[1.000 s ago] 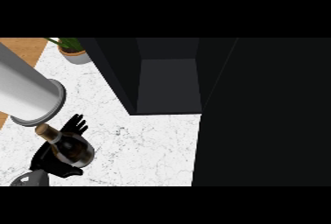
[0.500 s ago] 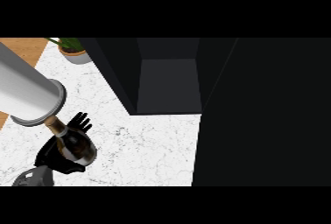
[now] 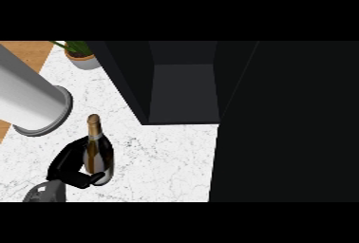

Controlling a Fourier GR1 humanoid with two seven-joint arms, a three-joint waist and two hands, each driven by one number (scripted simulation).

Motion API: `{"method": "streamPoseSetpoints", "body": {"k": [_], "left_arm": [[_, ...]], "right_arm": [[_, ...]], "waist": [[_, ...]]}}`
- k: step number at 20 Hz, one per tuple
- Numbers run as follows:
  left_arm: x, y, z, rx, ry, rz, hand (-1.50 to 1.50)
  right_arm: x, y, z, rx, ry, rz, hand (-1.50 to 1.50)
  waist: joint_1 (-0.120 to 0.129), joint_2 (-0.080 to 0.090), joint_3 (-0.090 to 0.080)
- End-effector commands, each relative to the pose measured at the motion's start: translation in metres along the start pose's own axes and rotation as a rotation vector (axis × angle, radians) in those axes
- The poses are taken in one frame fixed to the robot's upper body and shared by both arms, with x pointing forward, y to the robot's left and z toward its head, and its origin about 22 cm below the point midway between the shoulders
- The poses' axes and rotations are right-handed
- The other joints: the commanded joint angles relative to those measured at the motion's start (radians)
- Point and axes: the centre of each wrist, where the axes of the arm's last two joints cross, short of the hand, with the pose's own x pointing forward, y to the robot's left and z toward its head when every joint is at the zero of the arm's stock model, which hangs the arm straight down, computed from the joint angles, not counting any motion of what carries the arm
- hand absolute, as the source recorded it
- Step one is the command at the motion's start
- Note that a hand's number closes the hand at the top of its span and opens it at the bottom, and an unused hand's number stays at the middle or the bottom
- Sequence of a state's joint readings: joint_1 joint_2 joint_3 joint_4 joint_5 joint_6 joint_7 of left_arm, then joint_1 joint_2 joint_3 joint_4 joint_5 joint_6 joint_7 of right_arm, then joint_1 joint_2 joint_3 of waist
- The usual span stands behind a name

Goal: Pick up the wine, place it into the cabinet and close the cabinet

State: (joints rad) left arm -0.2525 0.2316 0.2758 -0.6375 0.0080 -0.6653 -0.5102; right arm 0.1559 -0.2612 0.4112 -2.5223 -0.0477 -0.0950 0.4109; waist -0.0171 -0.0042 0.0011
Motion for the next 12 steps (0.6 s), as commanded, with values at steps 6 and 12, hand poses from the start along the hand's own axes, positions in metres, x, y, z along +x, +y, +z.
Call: {"method": "streamPoseSetpoints", "body": {"k": [6,12], "left_arm": [[-0.024,-0.03,0.01,0.251,-0.229,0.052,1.5],[-0.031,-0.063,0.005,0.361,-0.419,0.092,1.5]], "right_arm": [[0.041,0.001,0.027,0.006,-0.074,-0.04,-1.5],[0.043,-0.002,0.026,0.002,-0.093,-0.047,-1.5]], "waist": [[0.011,-0.009,-0.001],[0.015,-0.006,-0.001]]}}
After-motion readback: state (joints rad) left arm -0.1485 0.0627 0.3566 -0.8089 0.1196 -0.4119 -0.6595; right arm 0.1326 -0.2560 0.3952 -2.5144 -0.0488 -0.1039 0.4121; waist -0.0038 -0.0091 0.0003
